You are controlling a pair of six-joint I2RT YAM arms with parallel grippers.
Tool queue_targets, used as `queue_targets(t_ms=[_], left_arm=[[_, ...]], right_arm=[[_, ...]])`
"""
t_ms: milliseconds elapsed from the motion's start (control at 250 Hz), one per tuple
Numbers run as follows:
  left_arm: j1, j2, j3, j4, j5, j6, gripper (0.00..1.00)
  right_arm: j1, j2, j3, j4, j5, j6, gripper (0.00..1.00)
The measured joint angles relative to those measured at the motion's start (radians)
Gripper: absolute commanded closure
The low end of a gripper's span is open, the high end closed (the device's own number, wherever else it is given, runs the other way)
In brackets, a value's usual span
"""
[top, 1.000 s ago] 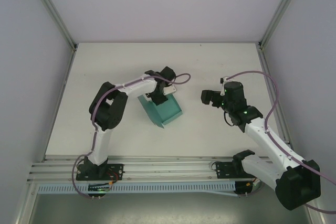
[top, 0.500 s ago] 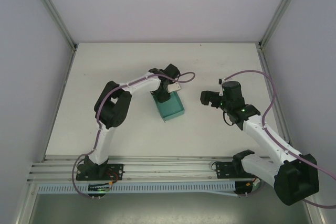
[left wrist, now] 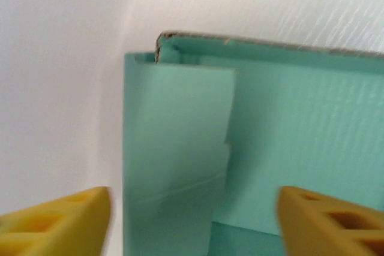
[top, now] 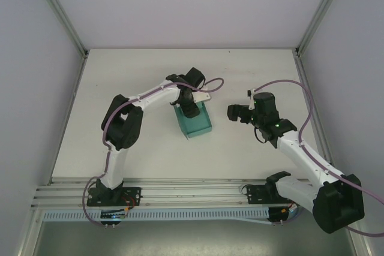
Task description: Assemble paper box
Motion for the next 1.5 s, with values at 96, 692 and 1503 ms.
queue_targets(t_ms=[96, 692, 1503], left_arm=[[0.000, -0.029, -0.003, 0.007, 0.026, -0.006, 0.02], [0.232, -0.655, -0.424, 0.375, -0.136, -0.608, 0.02], [0.365, -0.901, -0.797, 0.322, -0.079, -0.907, 0.02]], right_arm=[[0.000, 0.013, 0.000, 0.004, -0.011, -0.006, 0.01], [0.016, 0.623, 0.577, -0.073, -0.419, -0.556, 0.21], [0.183, 1.376, 1.458, -0.797, -0.357, -1.200, 0.86]])
